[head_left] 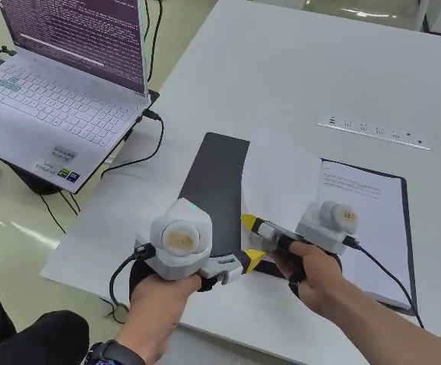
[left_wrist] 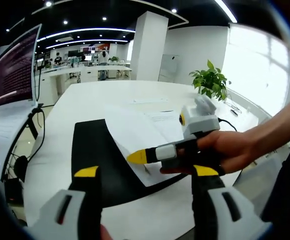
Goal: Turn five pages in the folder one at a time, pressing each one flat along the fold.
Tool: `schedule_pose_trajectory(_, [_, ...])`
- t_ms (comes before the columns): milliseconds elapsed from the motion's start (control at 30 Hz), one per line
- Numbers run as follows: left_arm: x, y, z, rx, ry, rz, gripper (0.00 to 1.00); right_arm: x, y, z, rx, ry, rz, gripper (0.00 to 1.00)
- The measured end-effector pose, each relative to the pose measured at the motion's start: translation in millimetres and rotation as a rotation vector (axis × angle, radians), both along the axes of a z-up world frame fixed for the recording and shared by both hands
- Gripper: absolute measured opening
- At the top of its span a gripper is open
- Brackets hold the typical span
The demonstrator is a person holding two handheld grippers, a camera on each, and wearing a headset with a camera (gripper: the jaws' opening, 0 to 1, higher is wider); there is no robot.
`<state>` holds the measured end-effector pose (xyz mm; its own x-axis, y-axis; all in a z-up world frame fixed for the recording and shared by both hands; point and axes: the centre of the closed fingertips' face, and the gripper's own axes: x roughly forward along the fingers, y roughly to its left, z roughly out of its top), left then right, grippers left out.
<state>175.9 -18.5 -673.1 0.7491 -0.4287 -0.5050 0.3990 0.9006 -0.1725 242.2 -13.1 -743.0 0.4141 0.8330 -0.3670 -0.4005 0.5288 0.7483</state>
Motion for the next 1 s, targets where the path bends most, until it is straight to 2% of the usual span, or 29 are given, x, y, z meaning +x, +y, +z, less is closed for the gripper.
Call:
schedule_pose_trajectory(333, [2.4,11.5,-2.7,-0.015,0.005,0.022,0.73,1.9,5.4,-28.2,-0.042,0.060,-0.022,0.00])
schedule_pose_trajectory(667, [2.1,14.4,-5.3,-0.019,0.016,0.024,0.73,1.3,7.0,-51.3,-0.091,0.099,-0.027,0.01])
schedule_pose_trajectory(733, [2.8,15.9,-4.8,-0.019,0.015,0.027,0.73,-2.0,9.2,-51.1,-0.069,0.127,-0.037,0.02])
schedule_pose_trajectory(833, [3.0,17.6,-5.5,-0.029,0.021,0.032,0.73,-3.3,10.0,-49.2,-0.072,0.111,-0.036,0.02])
schedule_pose_trajectory(900, [2.2,18.7,-6.3,-0.022,0.022,0.029,0.73,-4.9,13.1,-45.4,-0.045,0.111,-0.031,0.08])
schedule_pose_trajectory(1000, [0.7,18.1,-7.0,-0.019,0.025,0.022,0.73,-6.8,14.8,-42.7,-0.033,0.099,-0.017,0.13])
